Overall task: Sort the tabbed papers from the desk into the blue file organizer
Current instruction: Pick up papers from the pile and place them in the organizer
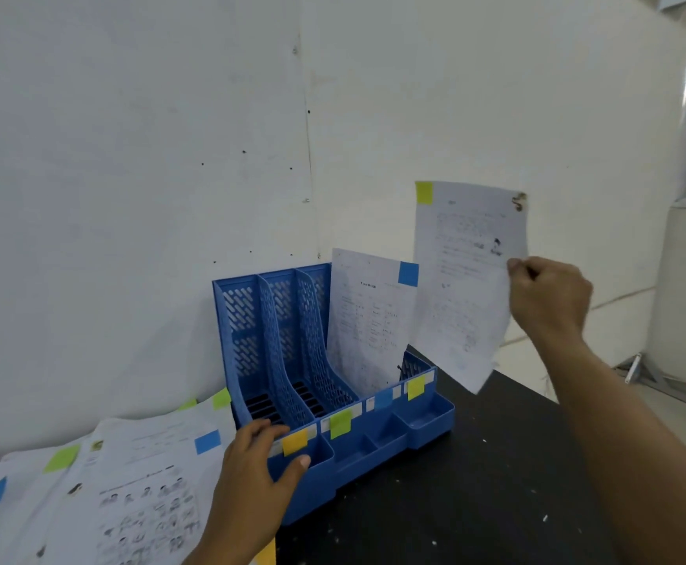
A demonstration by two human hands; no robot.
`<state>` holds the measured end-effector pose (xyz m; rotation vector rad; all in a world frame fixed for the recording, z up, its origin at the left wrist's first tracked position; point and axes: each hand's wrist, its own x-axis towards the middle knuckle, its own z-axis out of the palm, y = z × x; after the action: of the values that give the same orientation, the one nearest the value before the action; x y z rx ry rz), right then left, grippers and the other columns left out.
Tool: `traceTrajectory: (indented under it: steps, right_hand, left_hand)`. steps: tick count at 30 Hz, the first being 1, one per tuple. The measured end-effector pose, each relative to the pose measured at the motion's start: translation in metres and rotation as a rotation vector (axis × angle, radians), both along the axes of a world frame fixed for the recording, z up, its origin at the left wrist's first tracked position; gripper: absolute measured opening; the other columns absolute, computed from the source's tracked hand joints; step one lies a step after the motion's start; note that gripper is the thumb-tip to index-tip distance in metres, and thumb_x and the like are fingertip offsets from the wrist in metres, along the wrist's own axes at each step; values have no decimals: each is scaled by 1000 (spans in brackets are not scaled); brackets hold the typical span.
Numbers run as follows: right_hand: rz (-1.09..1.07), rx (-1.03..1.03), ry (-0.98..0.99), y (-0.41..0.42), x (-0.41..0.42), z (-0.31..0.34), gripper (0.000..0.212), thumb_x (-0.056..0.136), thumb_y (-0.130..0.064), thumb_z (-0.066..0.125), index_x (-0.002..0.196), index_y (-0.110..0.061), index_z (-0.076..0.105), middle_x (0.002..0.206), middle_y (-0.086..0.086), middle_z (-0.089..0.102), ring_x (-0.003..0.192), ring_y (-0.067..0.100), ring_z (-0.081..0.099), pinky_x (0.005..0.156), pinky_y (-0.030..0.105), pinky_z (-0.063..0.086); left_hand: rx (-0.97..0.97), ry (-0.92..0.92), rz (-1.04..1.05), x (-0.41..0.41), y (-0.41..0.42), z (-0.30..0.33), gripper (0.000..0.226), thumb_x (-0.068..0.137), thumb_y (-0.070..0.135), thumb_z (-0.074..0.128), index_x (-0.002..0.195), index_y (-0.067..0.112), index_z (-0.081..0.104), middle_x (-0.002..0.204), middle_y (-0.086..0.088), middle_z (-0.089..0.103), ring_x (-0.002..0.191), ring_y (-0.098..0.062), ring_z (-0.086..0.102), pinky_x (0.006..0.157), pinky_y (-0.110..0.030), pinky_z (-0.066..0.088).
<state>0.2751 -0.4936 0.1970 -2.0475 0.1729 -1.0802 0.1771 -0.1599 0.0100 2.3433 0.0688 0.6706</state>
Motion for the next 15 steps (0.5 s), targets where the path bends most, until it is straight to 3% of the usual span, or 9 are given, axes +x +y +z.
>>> traceTrajectory:
  steps: [5, 9, 15]
  right_hand:
    - [80, -11, 54, 28, 41, -4, 35, 100, -31, 51, 83, -11, 75, 82, 11, 72, 73, 30, 60, 67, 32, 47]
    - [141, -14, 79, 46, 66, -11, 33, 100, -34, 52, 90, -16, 76, 91, 6, 74, 64, 24, 60, 59, 30, 49]
    - [255, 58, 147, 68, 83, -25, 33, 101, -35, 52, 76, -19, 67, 75, 0, 68, 61, 19, 55, 49, 25, 34]
  left_hand:
    - [-60, -14, -11, 0, -4, -3, 38, 82, 39, 72, 116, 35, 55, 129, 15, 38, 124, -8, 40, 98, -26, 34]
    - [-87, -34, -18, 2, -4, -4, 37, 81, 36, 73, 112, 37, 54, 128, 15, 38, 119, -5, 40, 96, -26, 33]
    - [-104, -34, -18, 4, -3, -9, 36, 81, 36, 74, 113, 37, 56, 129, 16, 39, 119, -4, 40, 93, -26, 34]
